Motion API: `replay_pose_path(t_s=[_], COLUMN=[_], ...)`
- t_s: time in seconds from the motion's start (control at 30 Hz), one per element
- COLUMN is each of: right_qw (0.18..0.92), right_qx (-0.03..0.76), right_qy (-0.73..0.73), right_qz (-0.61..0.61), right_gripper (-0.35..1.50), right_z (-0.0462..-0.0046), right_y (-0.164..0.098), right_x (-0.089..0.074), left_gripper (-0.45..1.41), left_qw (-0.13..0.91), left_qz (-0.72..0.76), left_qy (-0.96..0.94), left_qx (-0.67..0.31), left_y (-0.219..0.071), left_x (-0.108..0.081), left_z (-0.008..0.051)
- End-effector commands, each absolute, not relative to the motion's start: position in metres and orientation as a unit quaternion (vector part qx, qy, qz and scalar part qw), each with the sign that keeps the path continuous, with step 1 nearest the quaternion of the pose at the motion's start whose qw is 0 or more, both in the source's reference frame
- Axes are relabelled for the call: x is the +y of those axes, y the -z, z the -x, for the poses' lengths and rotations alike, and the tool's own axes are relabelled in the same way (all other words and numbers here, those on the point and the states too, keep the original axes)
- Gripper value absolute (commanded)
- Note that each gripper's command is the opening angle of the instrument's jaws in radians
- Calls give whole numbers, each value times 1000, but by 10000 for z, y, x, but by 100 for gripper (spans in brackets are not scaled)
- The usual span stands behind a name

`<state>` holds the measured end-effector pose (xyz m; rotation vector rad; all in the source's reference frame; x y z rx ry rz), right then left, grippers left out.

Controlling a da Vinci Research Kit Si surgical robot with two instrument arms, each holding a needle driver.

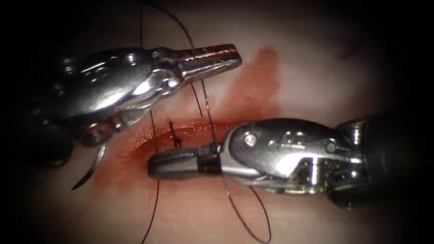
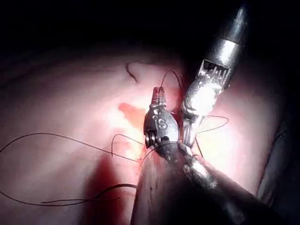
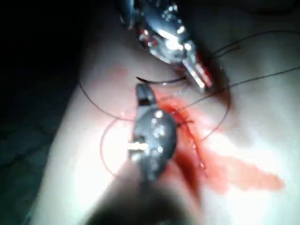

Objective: Wound Closure

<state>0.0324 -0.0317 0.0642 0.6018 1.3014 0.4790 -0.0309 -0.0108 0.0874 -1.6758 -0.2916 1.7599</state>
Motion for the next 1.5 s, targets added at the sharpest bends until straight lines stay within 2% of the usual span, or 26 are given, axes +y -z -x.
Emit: replay_pose_path(t_s=[0.03,0.37,0.47,0.6,0.87,1.03,1.33,1.5], right_qw=[723,664,642,624,620,607,597,616], right_qx=[596,643,656,669,666,666,661,641], right_qy=[-217,-248,-264,-293,-342,-376,-419,-424], right_qz=[-275,-291,-295,-279,-234,-214,-176,-171], right_gripper=[-35,-35,5,37,42,83,71,57], right_z=[-325,-318,-316,-312,-284,-267,-271,-277], right_y=[-644,-641,-641,-641,-652,-658,-658,-664], right_x=[-321,-314,-310,-299,-280,-271,-269,-269], left_gripper=[-45,-45,-45,-45,-45,-45,-45,-45], left_qw=[337,317,315,311,314,316,311,306], left_qz=[645,659,661,663,670,669,672,672], left_qy=[-677,-674,-673,-672,-666,-666,-664,-664], left_qx=[-111,-102,-104,-105,-101,-100,-103,-116], left_y=[-886,-924,-924,-926,-920,-917,-907,-889], left_x=[-112,-126,-126,-132,-141,-144,-166,-176], left_z=[313,307,307,307,292,290,309,317])
